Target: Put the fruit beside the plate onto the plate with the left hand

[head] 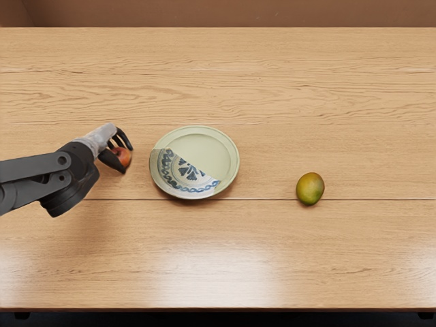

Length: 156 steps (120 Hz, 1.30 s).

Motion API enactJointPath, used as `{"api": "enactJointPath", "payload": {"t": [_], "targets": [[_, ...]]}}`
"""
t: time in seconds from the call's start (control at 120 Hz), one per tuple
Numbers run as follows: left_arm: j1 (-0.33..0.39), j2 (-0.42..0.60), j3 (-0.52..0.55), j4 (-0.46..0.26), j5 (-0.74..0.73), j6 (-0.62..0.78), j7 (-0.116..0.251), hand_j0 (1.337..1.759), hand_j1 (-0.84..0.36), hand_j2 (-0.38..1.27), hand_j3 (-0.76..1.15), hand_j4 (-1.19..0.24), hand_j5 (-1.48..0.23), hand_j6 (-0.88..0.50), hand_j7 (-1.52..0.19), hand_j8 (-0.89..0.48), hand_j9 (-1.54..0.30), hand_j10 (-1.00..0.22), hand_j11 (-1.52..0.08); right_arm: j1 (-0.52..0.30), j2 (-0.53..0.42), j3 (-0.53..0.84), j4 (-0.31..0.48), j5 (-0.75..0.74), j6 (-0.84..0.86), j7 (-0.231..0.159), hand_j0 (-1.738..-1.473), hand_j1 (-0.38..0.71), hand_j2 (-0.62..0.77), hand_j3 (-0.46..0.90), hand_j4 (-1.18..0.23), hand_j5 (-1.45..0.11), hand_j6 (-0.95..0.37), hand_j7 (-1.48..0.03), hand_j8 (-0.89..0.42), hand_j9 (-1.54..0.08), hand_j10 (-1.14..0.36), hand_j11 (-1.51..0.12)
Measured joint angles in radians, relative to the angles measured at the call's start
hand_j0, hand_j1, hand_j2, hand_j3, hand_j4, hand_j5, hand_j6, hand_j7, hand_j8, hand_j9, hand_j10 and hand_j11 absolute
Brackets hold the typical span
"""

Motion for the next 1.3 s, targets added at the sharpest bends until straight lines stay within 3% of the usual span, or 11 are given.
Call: {"api": "enactJointPath", "payload": {"t": [0.267, 0.683, 1.042, 1.3], "targets": [[-0.015, 0.045, -0.01, -0.056, -0.004, -0.001, 0.0, 1.655, -0.35, 0.39, 0.0, -0.7, -0.98, -0.43, -0.96, -0.41, -0.94, -0.7, -0.94, 0.001, 0.0, -0.001, 0.0, -0.001, 0.0, 0.0, -1.658, -0.35, 0.0, 0.0, 0.0, 0.0, 0.0, 0.0, 0.0, 0.0, 0.0, 0.0], [-0.102, 0.115, -0.012, -0.143, -0.012, -0.001, 0.0, 1.655, -0.33, 0.39, 0.0, -0.71, -1.0, -0.43, -0.98, -0.43, -0.96, -0.73, -0.96, 0.004, 0.0, -0.002, 0.0, -0.002, 0.0, 0.0, -1.658, -0.35, 0.0, 0.0, 0.0, 0.0, 0.0, 0.0, 0.0, 0.0, 0.0, 0.0], [-0.184, 0.103, -0.021, -0.182, -0.025, -0.005, 0.0, 1.656, -0.36, 0.47, 0.0, -0.71, -1.01, -0.43, -0.97, -0.42, -0.97, -0.73, -0.97, 0.01, 0.0, -0.002, 0.0, -0.002, 0.001, -0.001, -1.658, -0.35, 0.0, 0.0, 0.0, 0.0, 0.0, 0.0, 0.0, 0.0, 0.0, 0.0], [-0.21, 0.007, -0.025, -0.195, -0.029, -0.008, 0.0, 1.656, -0.37, 0.49, 0.0, -0.71, -1.01, -0.43, -0.98, -0.43, -0.97, -0.73, -0.97, 0.011, 0.0, -0.002, 0.0, -0.002, 0.001, -0.001, -1.658, -0.35, 0.0, 0.0, 0.0, 0.0, 0.0, 0.0, 0.0, 0.0, 0.0, 0.0]]}}
